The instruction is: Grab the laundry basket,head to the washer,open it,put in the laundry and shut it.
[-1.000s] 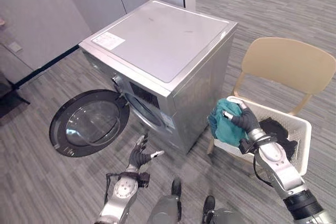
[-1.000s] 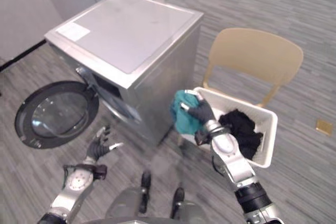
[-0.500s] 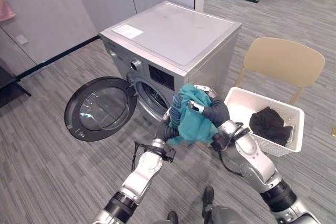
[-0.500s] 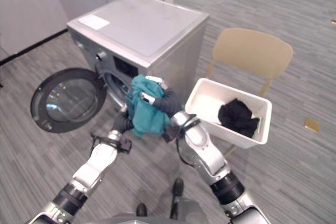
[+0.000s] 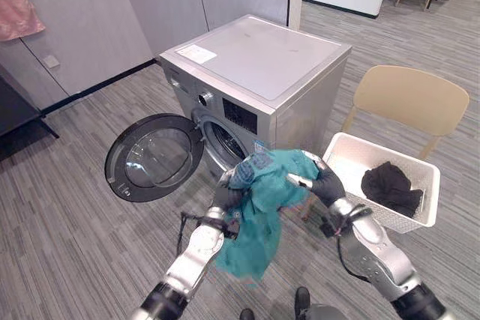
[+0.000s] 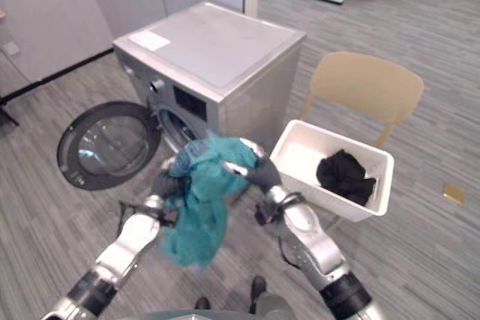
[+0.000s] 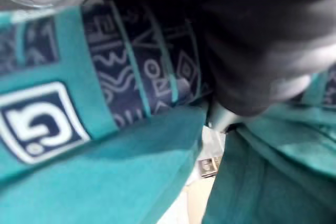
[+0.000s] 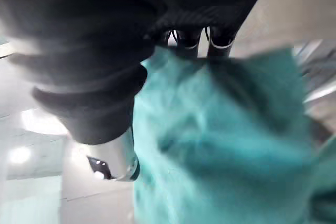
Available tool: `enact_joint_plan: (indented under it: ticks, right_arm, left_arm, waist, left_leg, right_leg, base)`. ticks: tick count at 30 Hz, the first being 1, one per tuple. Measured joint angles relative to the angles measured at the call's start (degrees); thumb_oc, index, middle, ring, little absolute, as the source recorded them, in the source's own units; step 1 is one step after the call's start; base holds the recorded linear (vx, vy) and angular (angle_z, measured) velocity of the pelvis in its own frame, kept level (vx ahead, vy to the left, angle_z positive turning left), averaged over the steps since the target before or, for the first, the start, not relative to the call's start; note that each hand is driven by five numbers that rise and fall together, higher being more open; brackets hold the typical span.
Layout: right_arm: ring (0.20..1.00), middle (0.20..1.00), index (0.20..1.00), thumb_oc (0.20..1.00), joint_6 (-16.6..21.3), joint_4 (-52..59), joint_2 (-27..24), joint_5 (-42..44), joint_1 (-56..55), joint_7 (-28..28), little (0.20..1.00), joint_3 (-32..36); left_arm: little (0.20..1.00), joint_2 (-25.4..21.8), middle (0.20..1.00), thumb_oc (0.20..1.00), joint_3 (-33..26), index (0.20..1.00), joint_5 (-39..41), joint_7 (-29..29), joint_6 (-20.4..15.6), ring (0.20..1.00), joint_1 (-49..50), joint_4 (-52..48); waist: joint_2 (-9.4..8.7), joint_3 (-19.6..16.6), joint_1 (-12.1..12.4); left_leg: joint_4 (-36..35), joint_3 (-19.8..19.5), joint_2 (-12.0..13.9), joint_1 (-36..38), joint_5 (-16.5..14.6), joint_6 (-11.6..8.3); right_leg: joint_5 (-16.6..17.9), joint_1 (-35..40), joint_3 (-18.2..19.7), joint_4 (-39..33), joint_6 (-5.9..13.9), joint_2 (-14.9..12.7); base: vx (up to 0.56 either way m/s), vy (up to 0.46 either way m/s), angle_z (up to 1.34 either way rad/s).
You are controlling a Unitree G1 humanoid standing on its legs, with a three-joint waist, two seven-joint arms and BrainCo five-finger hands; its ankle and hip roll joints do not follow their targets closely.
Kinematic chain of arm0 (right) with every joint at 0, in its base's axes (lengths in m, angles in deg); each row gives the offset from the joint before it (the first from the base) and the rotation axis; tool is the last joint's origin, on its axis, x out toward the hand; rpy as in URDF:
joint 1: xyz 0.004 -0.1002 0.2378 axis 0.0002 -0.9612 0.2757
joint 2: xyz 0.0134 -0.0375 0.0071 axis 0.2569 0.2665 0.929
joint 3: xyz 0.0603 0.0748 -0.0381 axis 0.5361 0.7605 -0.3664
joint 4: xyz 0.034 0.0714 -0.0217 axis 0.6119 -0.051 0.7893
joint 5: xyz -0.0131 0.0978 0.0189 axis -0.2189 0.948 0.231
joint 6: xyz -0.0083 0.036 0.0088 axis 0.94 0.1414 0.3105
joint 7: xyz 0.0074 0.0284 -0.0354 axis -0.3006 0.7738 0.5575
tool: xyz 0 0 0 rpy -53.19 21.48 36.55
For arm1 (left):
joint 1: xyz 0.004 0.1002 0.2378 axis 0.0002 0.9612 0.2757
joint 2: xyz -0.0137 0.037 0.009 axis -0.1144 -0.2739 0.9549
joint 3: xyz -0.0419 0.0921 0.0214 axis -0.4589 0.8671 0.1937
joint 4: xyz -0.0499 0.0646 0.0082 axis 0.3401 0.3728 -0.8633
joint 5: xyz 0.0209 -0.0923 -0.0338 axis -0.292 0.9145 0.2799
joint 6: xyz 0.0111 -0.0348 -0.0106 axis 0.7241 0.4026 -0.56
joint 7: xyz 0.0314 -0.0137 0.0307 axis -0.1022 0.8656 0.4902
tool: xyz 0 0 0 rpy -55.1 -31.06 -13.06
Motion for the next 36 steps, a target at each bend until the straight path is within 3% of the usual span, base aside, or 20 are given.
enact_joint_plan:
  ticks: [4,7,9,14,15,17,18,19,20,21,24,25,27,28,30,32,33,35,36]
  right_arm:
    - [1.0,1.0,1.0,1.0,-1.69,-6.81,-4.43,-13.22,-5.99,-1.22,1.0,7.47]
    - [1.0,1.0,1.0,1.0,-2.5,-12.8,-4.63,-20.85,-6.53,-1.76,1.0,9.11]
    - [1.0,1.0,1.0,1.0,-2.66,-19.41,-5.25,-25.26,-6.55,-0.82,1.0,8.35]
    - [1.0,1.0,1.0,1.0,-1.98,-28.46,-5.41,-27.63,-6.32,-0.38,1.0,8.24]
    - [1.0,1.0,1.0,1.0,-1.86,-31.31,-5.4,-27.66,-6.19,-0.56,1.0,7.99]
    - [1.0,1.0,1.0,1.0,-2.47,-34.02,-5.47,-29.18,-6.09,-0.56,1.0,7.9]
    - [1.0,1.0,1.0,1.0,-2.5,-36.3,-5.09,-29.68,-4.99,-0.66,1.0,7.6]
    - [1.0,1.0,1.0,1.0,-2.51,-37.62,-4.05,-29.69,-4.33,-1.1,1.0,7.26]
    - [1.0,1.0,1.0,1.0,-2.46,-37.69,-3.29,-29.72,-3.67,-1.7,1.0,7.03]
    - [1.0,1.0,1.0,1.0,-2.48,-37.78,-2.83,-29.73,-2.72,-2.18,1.0,6.56]
    - [1.0,1.0,1.0,1.0,-2.97,-37.98,-1.56,-29.77,-2.88,-2.94,1.0,6.08]
    - [1.0,1.0,1.0,1.0,-3.21,-37.94,-0.82,-29.84,-2.82,-2.99,1.0,6.04]
    - [1.0,1.0,1.0,1.0,-3.24,-37.71,-0.59,-30.04,-2.5,-3.03,1.0,6.16]
    - [1.0,1.0,1.0,1.0,-3.27,-37.75,-0.61,-30.34,-2.28,-3.03,1.0,6.16]
    - [1.0,1.0,1.0,1.0,-3.51,-37.6,0.72,-31.91,-2.82,-3.04,1.0,6.01]
    - [1.0,1.0,1.0,1.0,-3.8,-37.11,1.25,-31.93,-3.65,-3.01,1.0,5.62]
    - [1.0,1.0,1.0,1.0,-3.8,-36.52,1.5,-31.93,-3.99,-3.02,1.0,5.33]
    - [1.0,1.0,1.0,1.0,-3.89,-35.04,1.64,-31.93,-4.57,-2.93,1.0,4.14]
    - [1.0,1.0,1.0,1.0,-3.84,-33.93,1.82,-31.93,-4.54,-2.92,1.0,3.93]
  left_arm:
    - [0.2,-0.16,0.2,0.2,-6.4,0.2,5.46,-2.31,0.49,0.2,10.71,1.3]
    - [0.2,0.02,0.2,0.2,-8.96,0.2,5.72,-3.64,1.36,0.2,13.2,7.99]
    - [0.2,1.93,0.2,0.2,-12.77,0.2,5.74,-4.83,2.41,0.2,12.97,16.32]
    - [0.2,1.96,0.2,0.2,-15.27,0.2,5.73,-4.84,2.4,0.2,13.06,25.7]
    - [0.2,2.15,0.2,0.2,-15.91,0.2,5.74,-4.77,2.41,0.2,11.43,28.21]
    - [0.2,2.13,0.2,0.2,-16.39,0.2,5.98,-4.59,2.48,0.2,9.33,29.95]
    - [0.2,2.07,0.2,0.2,-16.91,0.2,7.24,-4.42,2.53,0.2,8.13,30.28]
    - [0.2,1.85,0.2,0.2,-17.65,0.2,7.41,-4.22,2.6,0.2,8.45,30.26]
    - [0.2,1.77,0.2,0.2,-18.16,0.2,7.52,-3.95,2.89,0.2,8.7,30.27]
    - [0.2,1.77,0.2,0.2,-18.33,0.2,7.64,-3.46,3.16,0.2,8.6,30.28]
    - [0.2,2.11,0.2,0.2,-17.99,0.2,7.72,-3.06,3.29,0.2,7.01,30.22]
    - [0.2,2.13,0.2,0.2,-17.98,0.2,7.75,-3.07,3.3,0.2,6.87,29.88]
    - [0.2,2.44,0.2,0.2,-17.97,0.2,7.75,-3.14,3.61,0.2,7.13,29.78]
    - [0.2,2.66,0.2,0.2,-17.97,0.2,7.75,-3.21,3.86,0.2,7.39,29.86]
    - [0.2,2.41,0.2,0.2,-18.01,0.2,7.71,-3.55,4.46,0.2,8.73,29.71]
    - [0.2,1.99,0.2,0.2,-17.99,0.2,7.67,-3.58,4.49,0.2,8.83,29.11]
    - [0.2,1.34,0.2,0.2,-17.9,0.2,7.64,-3.53,4.47,0.2,9.11,29.05]
    - [0.2,-0.07,0.2,0.2,-18.12,0.2,7.63,-3.47,4.41,0.2,8.24,28.71]
    - [0.2,-0.49,0.2,0.2,-18.04,0.2,7.42,-3.33,4.56,0.2,8.21,28.71]
  waist:
    - [0.73,-0.08,0.43]
    - [1.12,-0.35,0.4]
    - [1.55,-0.33,1.68]
    - [1.28,1.19,3.14]
    - [0.94,1.91,3.57]
    - [0.51,3.97,3.8]
    - [-0.81,5.87,4.32]
    - [-1.36,6.36,5.72]
    - [-3.24,7.32,5.74]
    - [-3.73,7.66,5.01]
    - [-4.56,8.24,3.79]
    - [-4.44,8.01,3.68]
    - [-3.8,7.6,4.14]
    - [-3.44,7.41,4.16]
    - [-5.59,6.04,4.56]
    - [-6.03,5.63,4.37]
    - [-6.08,5.57,4.14]
    - [-6.32,5.44,3.35]
    - [-5.85,5.84,2.98]
  left_leg:
    - [0.01,-1.97,0.21,-0.44,-0.06,-0.11]
    - [0.01,-3.15,0.35,-0.34,-0.11,-0.18]
    - [0.02,-4.06,0.46,-1.01,-0.07,-0.24]
    - [5.68,-7.28,0.17,-7.04,-0.56,-1.0]
    - [8.29,-8.75,-0.59,-9.52,-0.37,-1.34]
    - [9.9,-9.45,-1.42,-13.39,2.25,-4.47]
    - [10.23,-4.36,-0.95,-14.72,1.61,-3.89]
    - [11.66,0.36,-0.38,-14.78,-0.54,-1.8]
    - [12.71,3.62,0.09,-15.15,-1.83,-1.44]
    - [13.26,6.37,0.79,-15.46,-2.57,-1.4]
    - [12.45,9.55,3.01,-15.6,-3.28,-2.36]
    - [12.4,11.76,4.35,-15.15,-3.32,-2.27]
    - [12.13,12.28,5.03,-13.92,-3.66,-1.76]
    - [11.68,11.29,4.8,-13.09,-3.66,-1.08]
    - [10.45,11.53,0.09,-11.75,-3.4,1.65]
    - [9.65,11.19,-2.89,-9.76,-3.99,4.76]
    - [9.56,11.12,-3.49,-9.43,-3.23,5.14]
    - [8.42,9.59,-4.68,-8.36,-3.45,6.14]
    - [7.26,8.43,-4.8,-7.51,-4.21,7.73]
  right_leg:
    - [0.0,1.08,-1.74,-1.7,0.0,0.04]
    - [-0.08,1.97,-2.86,-2.31,-0.06,0.1]
    - [-0.2,1.74,-3.44,-2.34,-0.22,0.14]
    - [-0.64,-0.24,-5.24,-1.34,-0.8,0.1]
    - [-0.83,-0.61,-5.51,-1.4,-0.97,-0.02]
    - [-1.27,-1.15,-7.2,-1.86,-1.73,-1.24]
    - [-0.98,-1.16,-9.8,-2.66,-2.66,-2.31]
    - [-0.88,-1.17,-10.16,-2.64,-3.25,-3.38]
    - [-0.88,-0.92,-11.8,-2.81,-3.23,-4.77]
    - [-0.87,-0.03,-13.74,-3.52,-3.18,-5.93]
    - [-0.92,2.77,-16.74,-5.35,-1.85,-7.2]
    - [-0.64,3.71,-19.15,-5.25,-0.34,-7.71]
    - [-0.84,3.69,-19.6,-3.57,0.56,-8.07]
    - [-1.38,3.49,-19.57,-2.08,1.47,-8.52]
    - [-2.93,0.66,-16.27,6.86,3.49,-14.29]
    - [-2.84,-4.13,-10.28,18.71,3.85,-18.18]
    - [-3.86,-6.68,-6.56,24.88,4.47,-18.71]
    - [-4.74,-10.33,-2.86,29.72,3.93,-16.44]
    - [-6.04,-12.14,-0.07,29.3,3.15,-12.59]
  base:
    - [0.06,-0.08,0.29]
    - [0.03,-0.052,0.2]
    - [-0.01,-0.098,0.18]
    - [-0.07,-0.032,0.37]
    - [-0.03,0.026,0.83]
    - [0.04,0.063,1.28]
    - [0.11,0.1,1.18]
    - [0.21,0.114,0.86]
    - [0.24,0.123,0.73]
    - [0.25,0.145,0.86]
    - [0.26,0.223,1.12]
    - [0.32,0.275,0.88]
    - [0.33,0.306,0.38]
    - [0.39,0.41,0.12]
    - [0.36,0.387,0.12]
    - [0.18,0.176,0.19]
    - [0.21,0.157,0.38]
    - [0.26,0.139,0.24]
    - [0.32,0.057,0.19]
